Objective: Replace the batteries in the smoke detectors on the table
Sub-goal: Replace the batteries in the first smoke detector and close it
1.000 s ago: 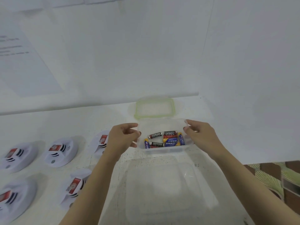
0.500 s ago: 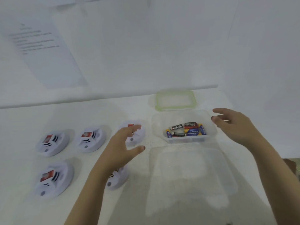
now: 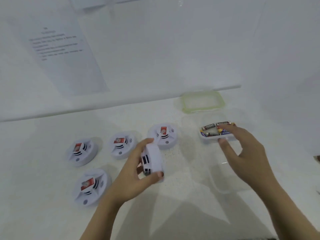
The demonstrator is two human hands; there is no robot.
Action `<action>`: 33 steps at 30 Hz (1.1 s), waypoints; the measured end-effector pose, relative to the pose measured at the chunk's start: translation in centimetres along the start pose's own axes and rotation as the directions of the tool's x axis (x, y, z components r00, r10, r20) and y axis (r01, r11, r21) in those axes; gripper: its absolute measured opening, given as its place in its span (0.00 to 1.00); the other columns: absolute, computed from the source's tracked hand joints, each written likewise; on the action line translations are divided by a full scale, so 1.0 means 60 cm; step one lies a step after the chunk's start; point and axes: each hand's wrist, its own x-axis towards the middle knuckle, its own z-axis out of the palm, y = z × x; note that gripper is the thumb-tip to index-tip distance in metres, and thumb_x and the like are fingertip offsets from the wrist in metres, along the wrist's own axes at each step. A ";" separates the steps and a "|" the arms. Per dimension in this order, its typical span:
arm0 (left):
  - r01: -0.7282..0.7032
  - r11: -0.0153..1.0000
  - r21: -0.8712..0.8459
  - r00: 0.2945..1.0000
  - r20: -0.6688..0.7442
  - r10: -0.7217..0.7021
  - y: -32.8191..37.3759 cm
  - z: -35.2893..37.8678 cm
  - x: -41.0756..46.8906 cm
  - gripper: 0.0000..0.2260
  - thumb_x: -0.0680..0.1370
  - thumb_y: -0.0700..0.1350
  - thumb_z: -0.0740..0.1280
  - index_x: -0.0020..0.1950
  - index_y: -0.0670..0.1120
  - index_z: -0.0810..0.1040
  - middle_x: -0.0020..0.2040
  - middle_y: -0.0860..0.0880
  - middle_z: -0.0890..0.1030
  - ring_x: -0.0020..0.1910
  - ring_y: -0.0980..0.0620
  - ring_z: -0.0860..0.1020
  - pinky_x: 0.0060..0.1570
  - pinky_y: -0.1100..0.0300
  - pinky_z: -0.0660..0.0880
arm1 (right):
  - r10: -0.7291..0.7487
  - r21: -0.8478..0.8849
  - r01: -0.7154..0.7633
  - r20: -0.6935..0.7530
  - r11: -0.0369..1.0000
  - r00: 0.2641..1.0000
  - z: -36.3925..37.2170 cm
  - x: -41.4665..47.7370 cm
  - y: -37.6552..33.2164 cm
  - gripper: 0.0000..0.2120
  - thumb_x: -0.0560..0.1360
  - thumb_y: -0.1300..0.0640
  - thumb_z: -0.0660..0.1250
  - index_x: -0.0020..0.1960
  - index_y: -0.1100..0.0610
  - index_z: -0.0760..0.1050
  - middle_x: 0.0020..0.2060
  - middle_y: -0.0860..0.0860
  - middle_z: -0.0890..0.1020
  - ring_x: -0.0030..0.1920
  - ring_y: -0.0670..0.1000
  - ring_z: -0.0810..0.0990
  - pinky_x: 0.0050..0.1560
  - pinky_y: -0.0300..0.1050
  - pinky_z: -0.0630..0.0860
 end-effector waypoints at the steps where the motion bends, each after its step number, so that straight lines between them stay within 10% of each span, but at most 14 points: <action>1: -0.054 0.995 -0.083 0.998 -0.026 0.052 0.006 -0.002 -0.001 0.33 0.66 0.55 0.72 0.68 0.61 0.62 0.58 0.62 0.73 0.56 0.60 0.77 0.50 0.60 0.77 | -0.002 0.067 0.003 -0.012 0.998 1.000 0.014 -0.010 -0.012 0.13 0.74 0.53 0.64 0.58 0.48 0.76 0.54 0.36 0.77 0.55 0.35 0.73 0.56 0.22 0.61; 6: -0.230 0.959 -0.164 0.971 -0.104 0.215 0.027 -0.007 0.002 0.37 0.67 0.65 0.72 0.68 0.52 0.58 0.62 0.62 0.73 0.65 0.56 0.73 0.59 0.60 0.74 | 0.156 0.556 -0.358 0.378 0.750 0.913 0.067 -0.040 -0.077 0.15 0.75 0.48 0.65 0.61 0.39 0.73 0.51 0.50 0.83 0.53 0.46 0.81 0.55 0.40 0.76; 11: -0.228 0.965 -0.130 0.974 -0.037 0.225 0.022 -0.020 0.003 0.37 0.67 0.64 0.73 0.67 0.54 0.57 0.66 0.62 0.71 0.69 0.55 0.71 0.61 0.64 0.72 | 0.072 0.688 -0.532 0.577 0.493 0.814 0.093 -0.049 -0.100 0.21 0.75 0.54 0.66 0.66 0.42 0.70 0.54 0.59 0.81 0.47 0.57 0.81 0.47 0.45 0.79; 18: -0.207 0.978 -0.041 0.976 0.060 0.209 -0.016 -0.048 0.005 0.35 0.70 0.50 0.74 0.73 0.51 0.62 0.69 0.56 0.71 0.71 0.53 0.68 0.65 0.61 0.70 | 0.100 0.659 -0.485 0.532 0.574 0.841 0.121 -0.063 -0.090 0.25 0.69 0.60 0.70 0.64 0.44 0.74 0.57 0.56 0.80 0.48 0.58 0.81 0.47 0.43 0.77; 23: -0.137 0.990 0.021 0.988 0.072 0.136 -0.027 -0.045 0.010 0.46 0.61 0.43 0.82 0.69 0.61 0.59 0.63 0.71 0.69 0.64 0.72 0.68 0.55 0.74 0.70 | 0.086 0.593 -0.461 0.550 0.661 0.831 0.130 -0.064 -0.103 0.28 0.66 0.62 0.73 0.62 0.41 0.75 0.60 0.52 0.77 0.52 0.68 0.76 0.50 0.50 0.80; 33: -0.128 0.992 -0.016 0.992 0.003 0.128 -0.068 -0.014 0.001 0.44 0.56 0.41 0.84 0.65 0.60 0.66 0.58 0.64 0.75 0.60 0.60 0.76 0.50 0.65 0.77 | 0.009 0.521 -0.454 0.649 0.723 0.760 0.163 -0.058 -0.091 0.30 0.68 0.66 0.75 0.65 0.46 0.73 0.62 0.44 0.77 0.62 0.47 0.76 0.58 0.47 0.77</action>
